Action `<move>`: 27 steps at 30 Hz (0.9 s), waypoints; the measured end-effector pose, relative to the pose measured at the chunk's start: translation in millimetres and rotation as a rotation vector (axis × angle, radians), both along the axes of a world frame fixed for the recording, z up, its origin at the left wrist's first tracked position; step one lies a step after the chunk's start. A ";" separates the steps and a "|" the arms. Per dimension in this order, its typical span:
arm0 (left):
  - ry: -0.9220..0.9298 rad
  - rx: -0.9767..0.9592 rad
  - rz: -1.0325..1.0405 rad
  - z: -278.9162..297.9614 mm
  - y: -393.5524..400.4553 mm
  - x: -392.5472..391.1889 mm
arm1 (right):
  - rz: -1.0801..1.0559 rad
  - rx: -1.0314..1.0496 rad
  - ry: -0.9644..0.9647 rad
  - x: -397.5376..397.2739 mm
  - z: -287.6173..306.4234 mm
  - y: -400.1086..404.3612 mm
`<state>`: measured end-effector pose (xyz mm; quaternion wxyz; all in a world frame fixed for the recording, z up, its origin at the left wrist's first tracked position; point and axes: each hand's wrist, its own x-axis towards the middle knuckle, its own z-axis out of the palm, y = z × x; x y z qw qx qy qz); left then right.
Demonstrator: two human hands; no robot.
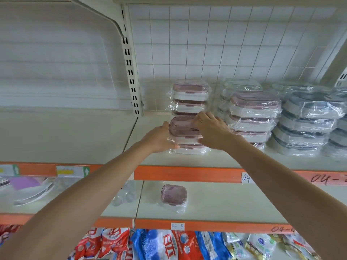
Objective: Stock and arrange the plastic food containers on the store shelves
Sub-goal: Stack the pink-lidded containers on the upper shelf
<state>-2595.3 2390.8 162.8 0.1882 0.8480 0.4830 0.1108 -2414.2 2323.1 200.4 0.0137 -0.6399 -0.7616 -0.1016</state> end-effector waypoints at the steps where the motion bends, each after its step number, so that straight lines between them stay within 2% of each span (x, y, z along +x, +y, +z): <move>1: 0.068 0.067 -0.010 1.8 -4.1 -3.7 | 0.023 0.037 0.001 -3.2 0.0 -3.1; 3: 0.134 0.186 -0.017 1.6 -15.3 -14.0 | 0.089 0.084 0.053 -12.1 -1.9 -9.8; 6: 0.125 0.306 -0.050 -6.8 -37.5 -33.7 | 0.221 0.013 0.136 -29.8 -12.4 -21.5; 13: 0.147 0.435 -0.030 -24.1 -87.1 -79.0 | 0.490 -0.078 0.123 -70.4 -56.4 -37.3; 19: 0.265 0.319 -0.071 -61.2 -113.0 -104.9 | 0.578 -0.242 0.118 -81.6 -96.6 -66.8; 27: 0.252 0.105 -0.122 -138.5 -111.6 -88.6 | 0.317 -0.524 0.226 -63.0 -183.3 -89.9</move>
